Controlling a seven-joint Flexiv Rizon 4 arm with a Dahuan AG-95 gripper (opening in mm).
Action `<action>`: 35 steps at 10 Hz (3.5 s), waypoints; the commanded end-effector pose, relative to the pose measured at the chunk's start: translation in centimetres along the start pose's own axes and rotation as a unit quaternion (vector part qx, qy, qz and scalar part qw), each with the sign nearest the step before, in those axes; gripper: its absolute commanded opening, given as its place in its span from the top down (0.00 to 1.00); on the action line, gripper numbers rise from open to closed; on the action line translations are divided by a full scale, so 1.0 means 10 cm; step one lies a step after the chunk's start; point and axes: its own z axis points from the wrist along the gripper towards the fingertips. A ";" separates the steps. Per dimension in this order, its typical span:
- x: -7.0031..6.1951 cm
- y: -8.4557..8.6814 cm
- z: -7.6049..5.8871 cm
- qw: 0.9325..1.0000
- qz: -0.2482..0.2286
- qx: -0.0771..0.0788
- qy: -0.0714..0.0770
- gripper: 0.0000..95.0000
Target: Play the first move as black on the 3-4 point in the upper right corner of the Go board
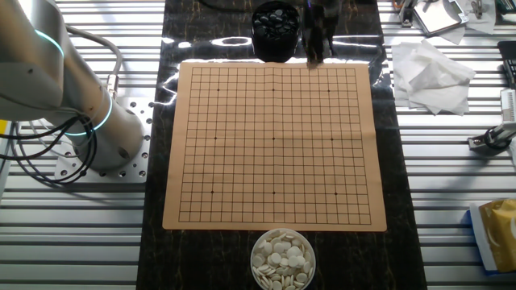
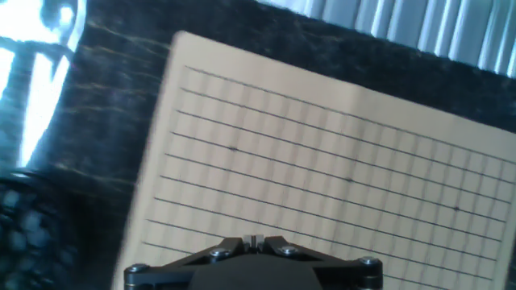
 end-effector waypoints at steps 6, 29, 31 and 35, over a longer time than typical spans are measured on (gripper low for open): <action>-0.09 0.17 -0.02 0.999 0.025 -0.031 0.008 1.00; -0.38 1.05 -0.08 0.996 0.055 -0.068 0.014 1.00; -0.38 1.05 -0.08 0.996 0.069 -0.061 0.007 1.00; -0.38 1.05 -0.08 0.999 0.014 -0.030 0.007 1.00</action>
